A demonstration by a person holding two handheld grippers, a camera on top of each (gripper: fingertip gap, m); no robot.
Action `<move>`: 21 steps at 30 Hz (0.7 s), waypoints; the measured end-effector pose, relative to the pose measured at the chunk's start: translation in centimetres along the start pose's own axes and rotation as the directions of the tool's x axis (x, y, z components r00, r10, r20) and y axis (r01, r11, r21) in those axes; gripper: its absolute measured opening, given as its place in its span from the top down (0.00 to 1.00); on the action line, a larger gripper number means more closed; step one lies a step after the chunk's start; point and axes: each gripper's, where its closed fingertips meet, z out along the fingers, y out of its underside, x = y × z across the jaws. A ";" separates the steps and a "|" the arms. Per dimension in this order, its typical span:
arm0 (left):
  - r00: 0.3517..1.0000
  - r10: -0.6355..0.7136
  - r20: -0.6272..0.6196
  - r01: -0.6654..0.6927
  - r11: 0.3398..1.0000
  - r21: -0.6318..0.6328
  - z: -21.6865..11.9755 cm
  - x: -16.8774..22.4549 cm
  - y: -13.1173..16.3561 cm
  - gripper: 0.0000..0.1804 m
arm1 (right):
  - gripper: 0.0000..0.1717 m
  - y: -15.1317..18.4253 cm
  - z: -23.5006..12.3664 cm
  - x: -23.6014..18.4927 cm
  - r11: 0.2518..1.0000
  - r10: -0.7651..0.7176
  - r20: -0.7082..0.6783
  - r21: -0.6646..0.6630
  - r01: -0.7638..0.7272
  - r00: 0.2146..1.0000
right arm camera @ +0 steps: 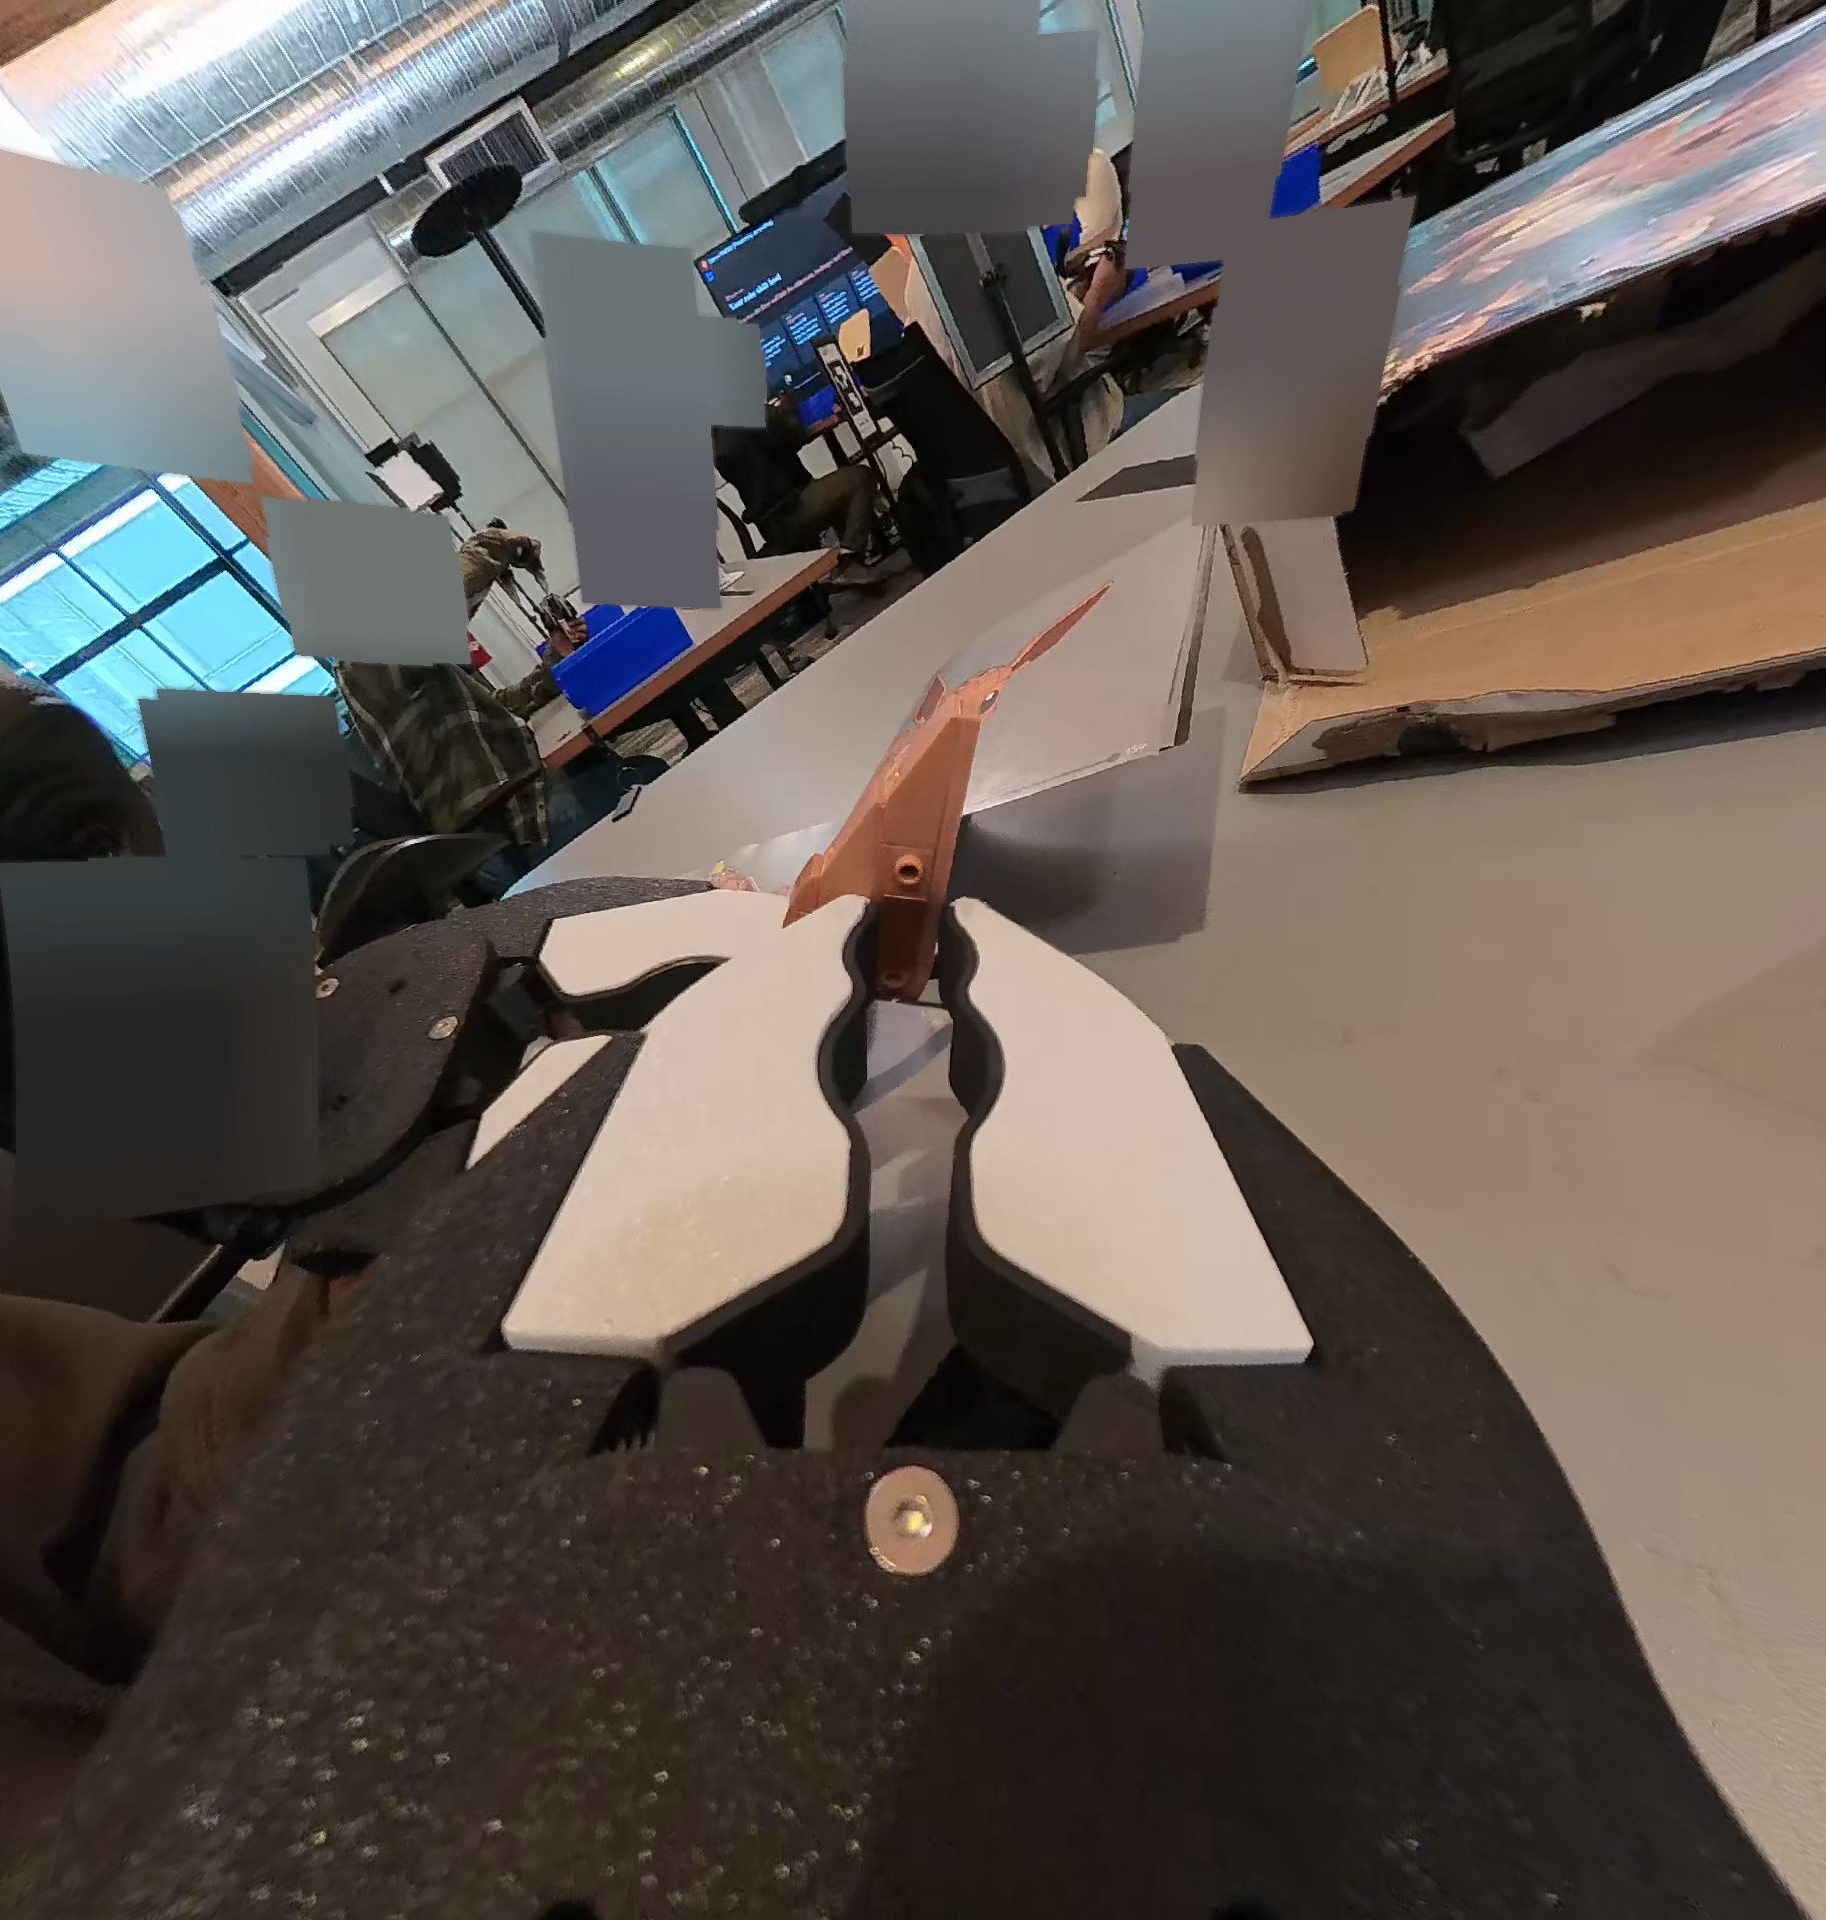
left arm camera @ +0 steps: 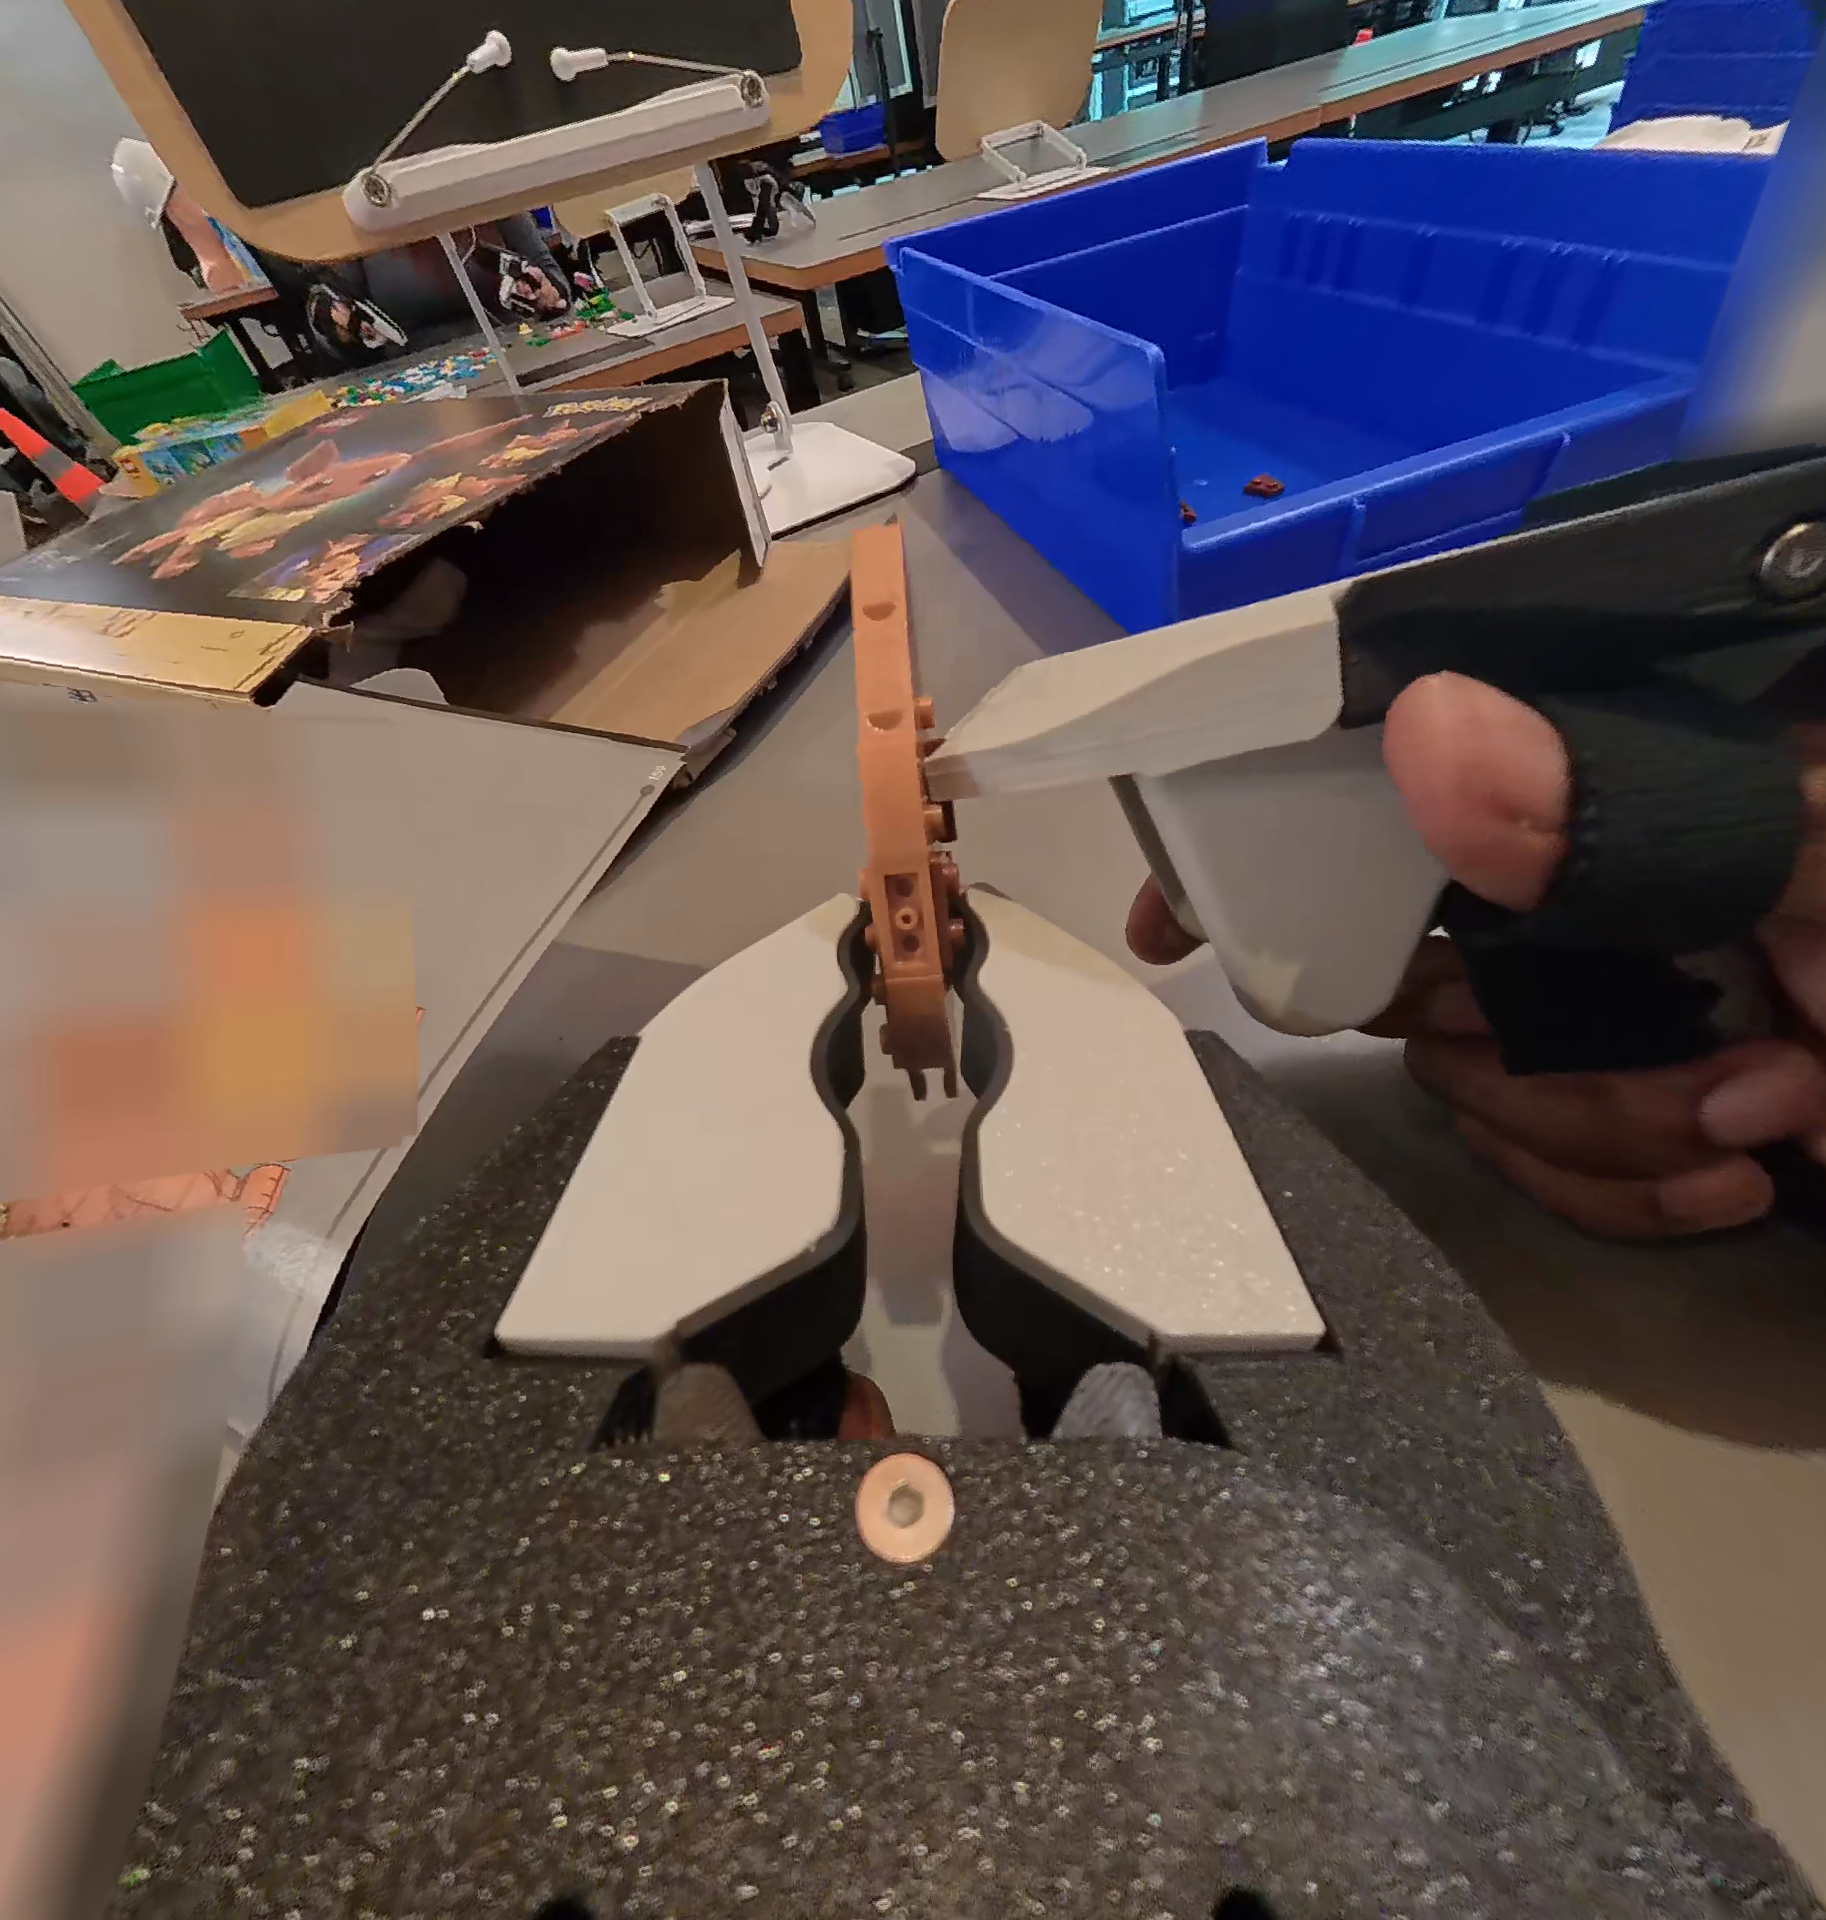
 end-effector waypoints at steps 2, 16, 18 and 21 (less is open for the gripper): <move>1.000 0.014 -0.008 -0.014 1.000 -0.004 0.0 0.1 0.1 0.92 | 0.96 0.1 0.0 0.0 1.000 0.005 0.012 -0.009 -0.005 1.000; 0.993 -0.090 -0.074 0.090 0.996 0.003 -0.3 -0.1 0.0 0.92 | 0.96 0.3 -0.1 -0.4 0.999 -0.014 0.053 -0.043 0.017 0.998; 0.993 -0.098 -0.071 0.098 0.995 0.002 -0.3 -0.2 0.1 0.92 | 0.96 0.3 -0.1 -0.4 0.999 -0.016 0.055 -0.044 0.019 0.998; 0.982 -0.186 -0.029 0.186 0.983 0.004 -0.5 -1.8 0.3 0.93 | 0.96 0.0 -0.4 -0.3 0.999 -0.034 0.045 -0.031 0.035 0.998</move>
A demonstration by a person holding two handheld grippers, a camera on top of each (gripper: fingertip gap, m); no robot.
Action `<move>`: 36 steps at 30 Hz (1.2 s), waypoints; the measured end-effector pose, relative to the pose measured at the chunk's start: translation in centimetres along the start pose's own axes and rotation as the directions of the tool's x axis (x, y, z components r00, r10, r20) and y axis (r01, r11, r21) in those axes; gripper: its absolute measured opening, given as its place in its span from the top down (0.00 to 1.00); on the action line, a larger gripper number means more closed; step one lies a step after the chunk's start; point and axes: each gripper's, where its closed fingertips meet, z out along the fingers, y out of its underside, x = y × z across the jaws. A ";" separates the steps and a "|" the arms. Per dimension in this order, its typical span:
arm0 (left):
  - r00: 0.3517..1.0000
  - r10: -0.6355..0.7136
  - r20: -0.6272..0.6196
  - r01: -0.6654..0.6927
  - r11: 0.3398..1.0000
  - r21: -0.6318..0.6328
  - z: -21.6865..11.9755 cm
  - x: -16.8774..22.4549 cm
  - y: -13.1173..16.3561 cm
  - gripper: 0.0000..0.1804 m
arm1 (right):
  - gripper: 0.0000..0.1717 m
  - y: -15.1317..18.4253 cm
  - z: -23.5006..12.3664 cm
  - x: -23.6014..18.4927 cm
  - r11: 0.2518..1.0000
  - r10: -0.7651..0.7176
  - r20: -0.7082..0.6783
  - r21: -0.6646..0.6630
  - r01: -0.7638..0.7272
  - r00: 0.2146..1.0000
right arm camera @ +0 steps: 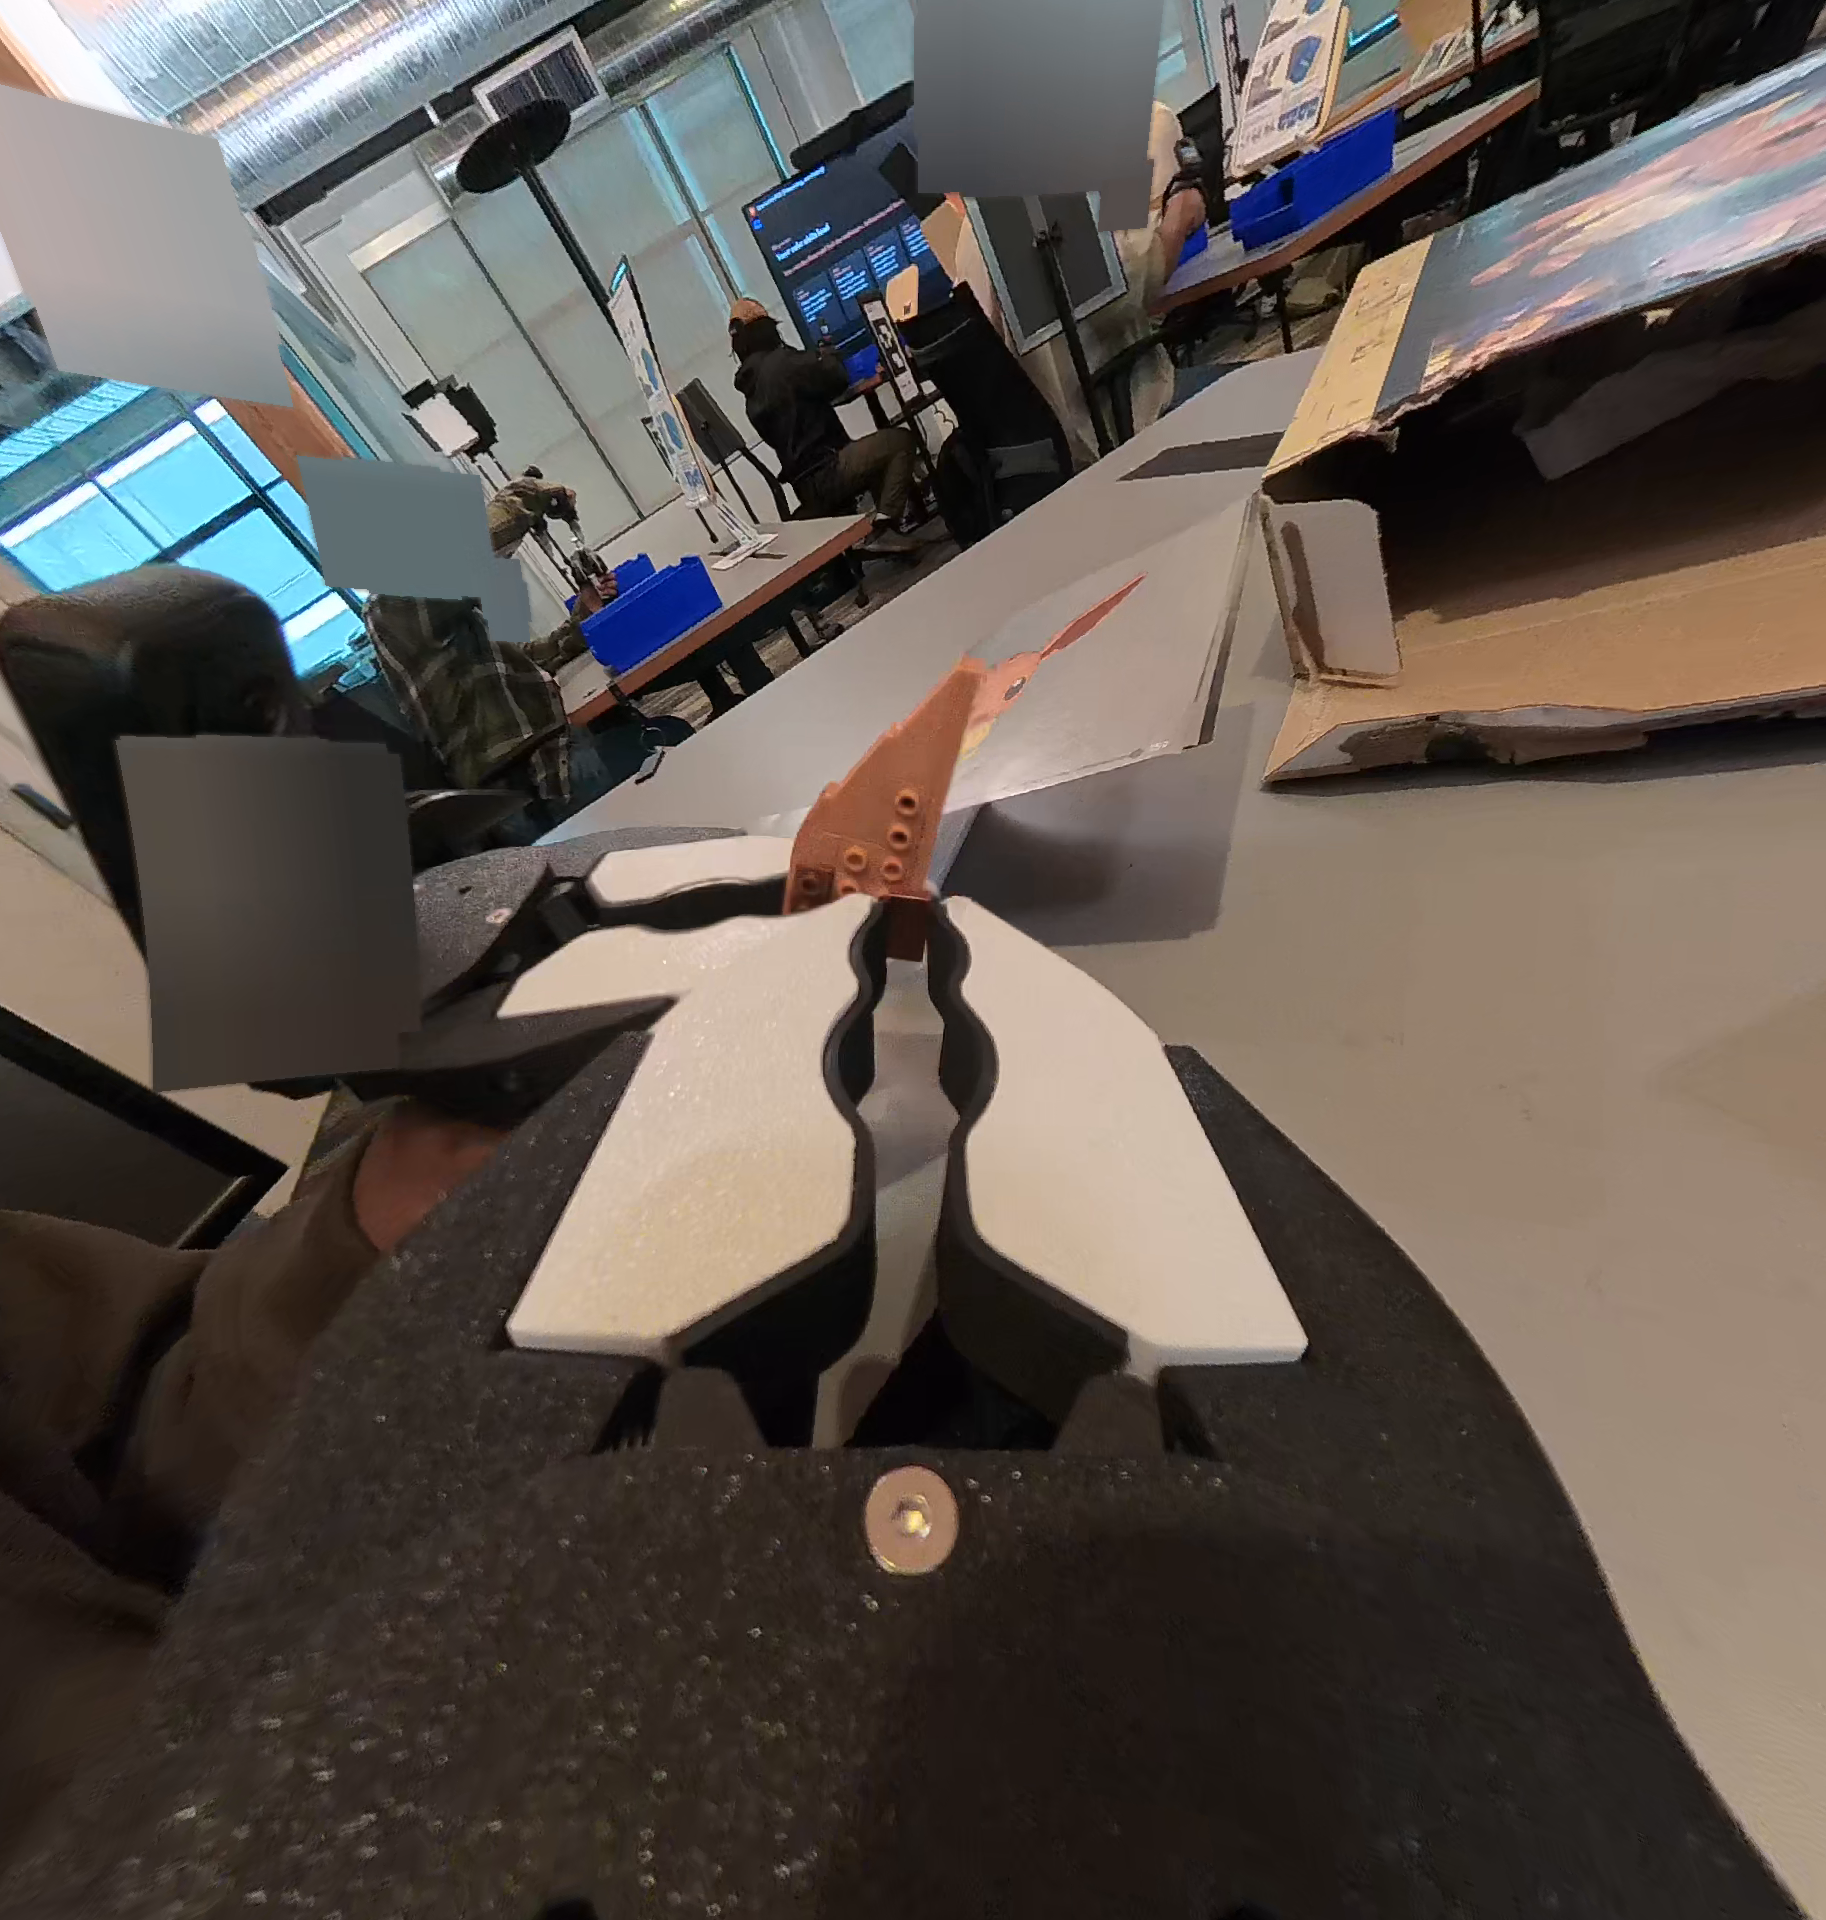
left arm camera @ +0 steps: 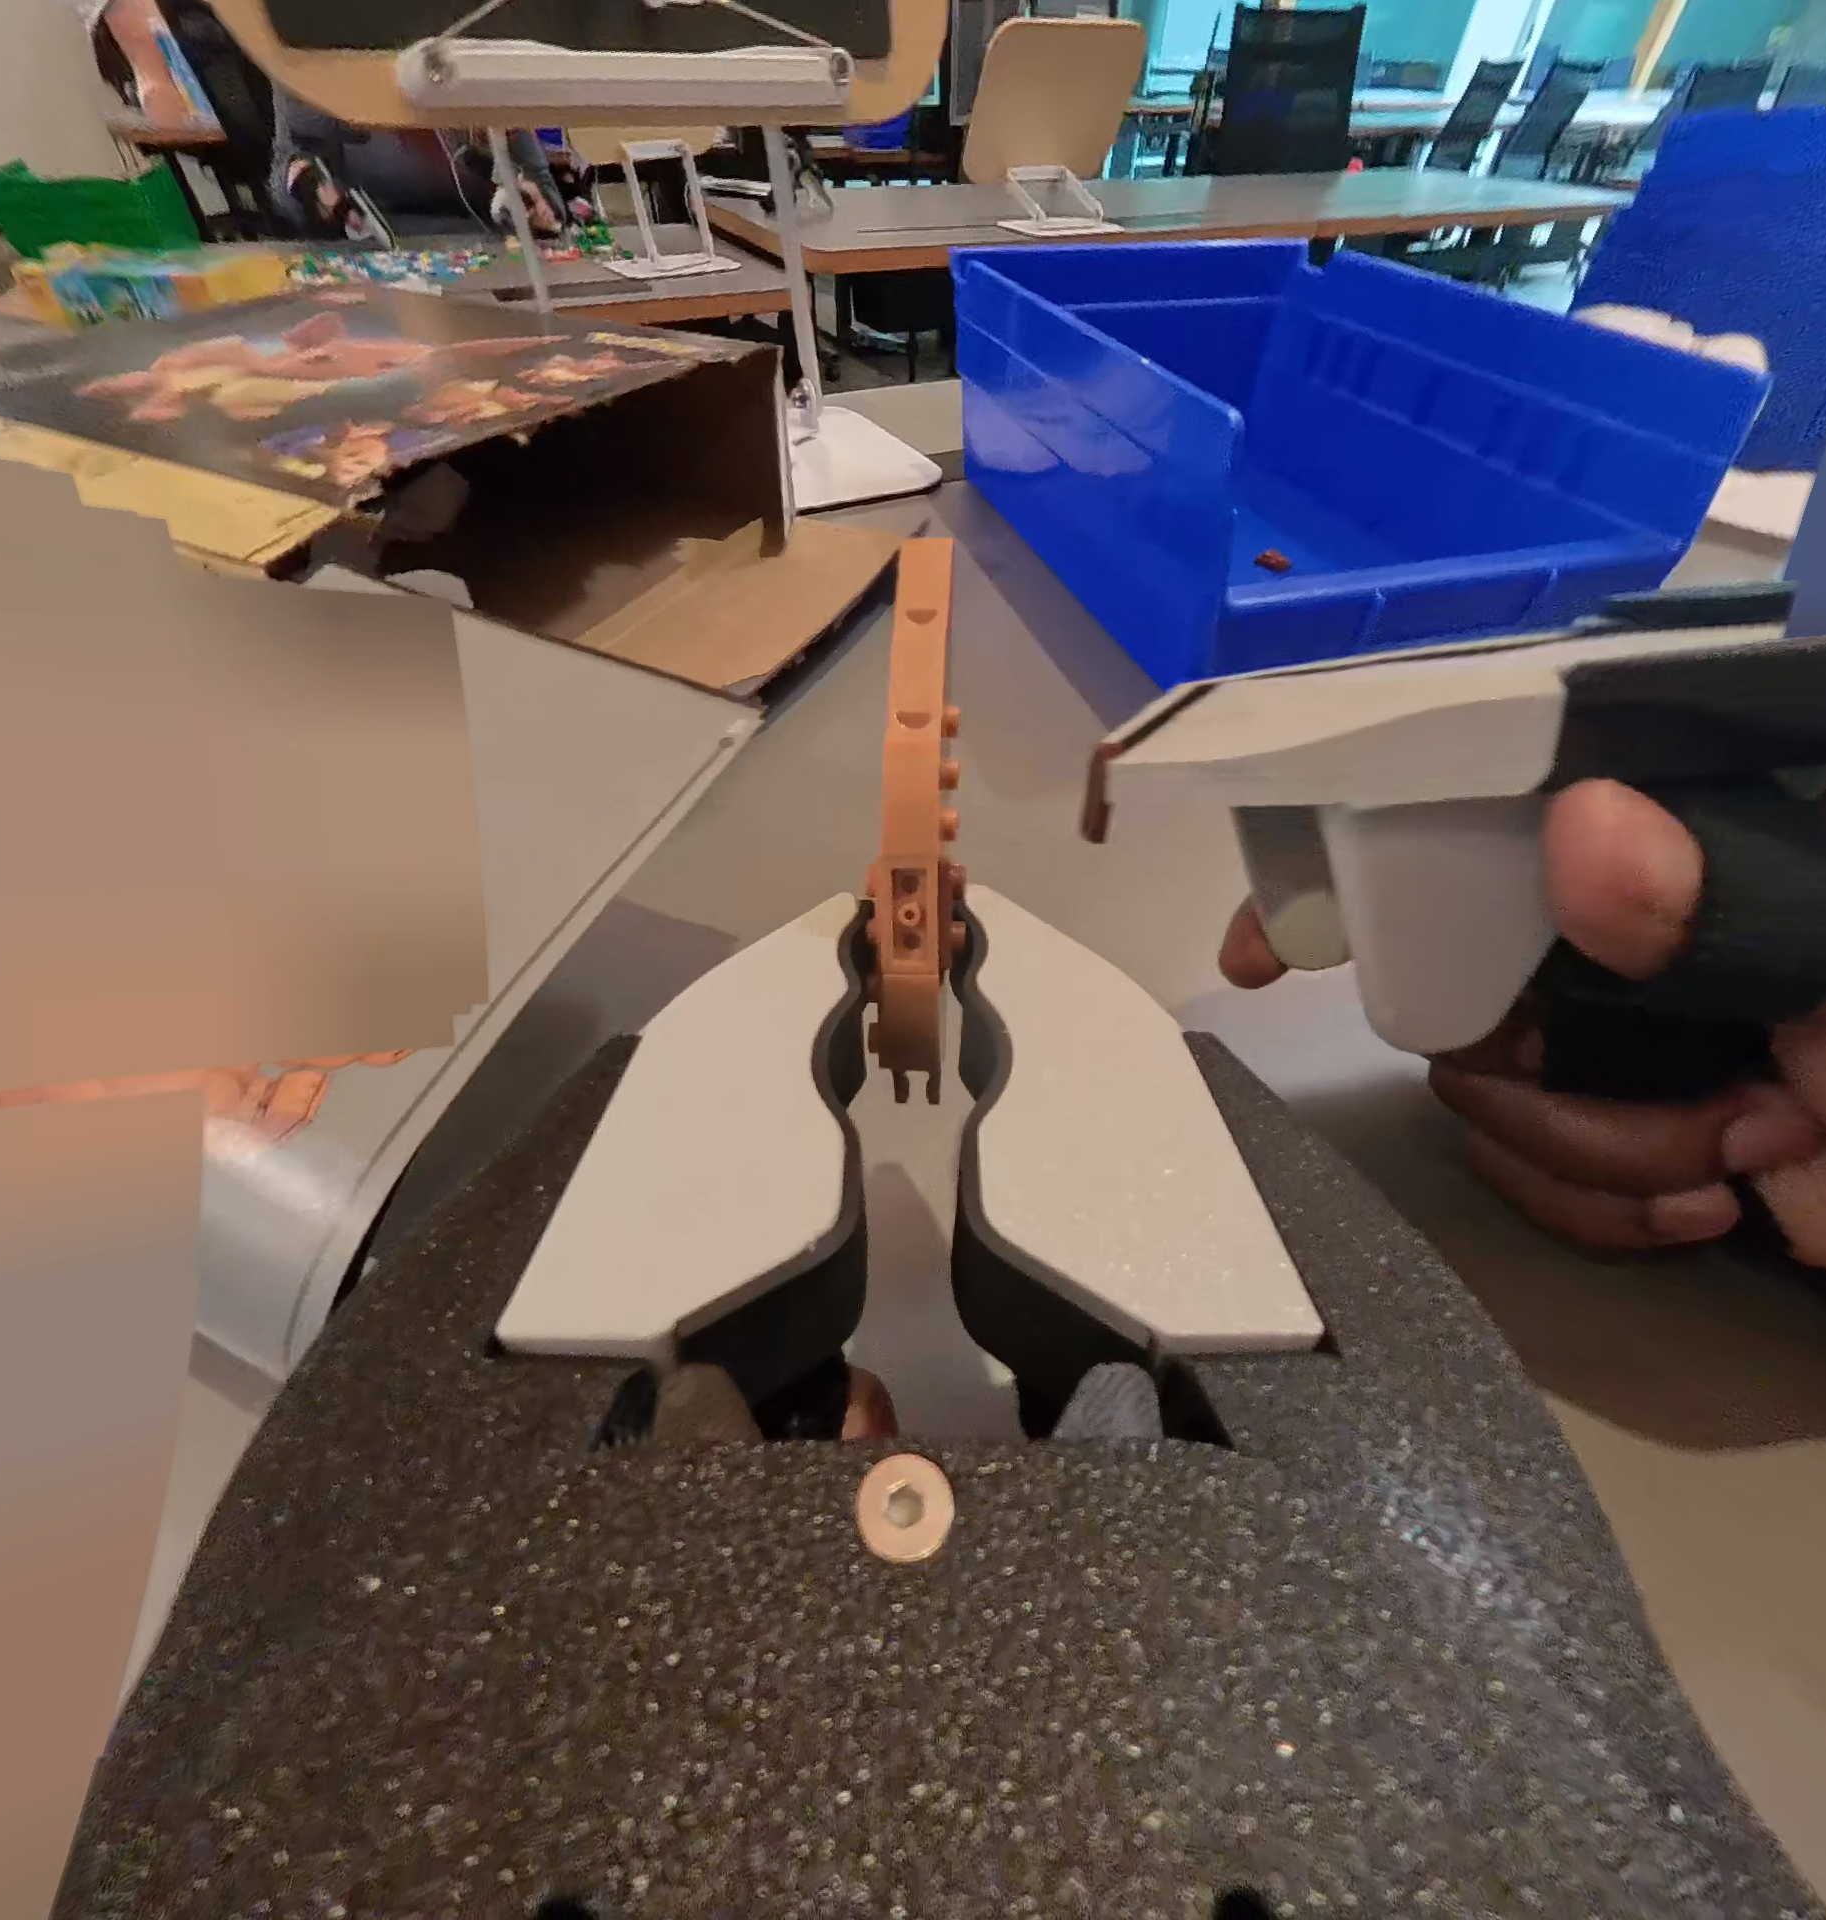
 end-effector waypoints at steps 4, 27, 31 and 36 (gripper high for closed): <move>0.997 -0.068 -0.044 0.069 0.998 0.014 -0.1 -0.2 -0.2 0.93 | 0.96 -0.9 -0.5 0.7 0.998 -0.058 -0.048 0.025 0.059 0.997; 0.948 -0.170 -0.270 0.179 0.984 0.008 -0.4 2.1 -0.5 0.92 | 0.92 -9.9 -11.3 13.2 0.891 -0.360 -0.604 0.002 0.454 0.711; 0.850 -0.287 -0.441 0.318 0.948 -0.004 -1.1 3.3 -1.3 0.92 | 0.95 -6.7 -5.8 3.5 0.903 -0.407 -0.076 0.116 0.414 0.910; 0.640 -0.382 -0.666 0.458 0.886 -0.068 -2.6 5.5 -2.7 0.92 | 0.90 -3.1 -3.3 -1.1 0.976 -0.216 0.281 0.074 0.203 0.935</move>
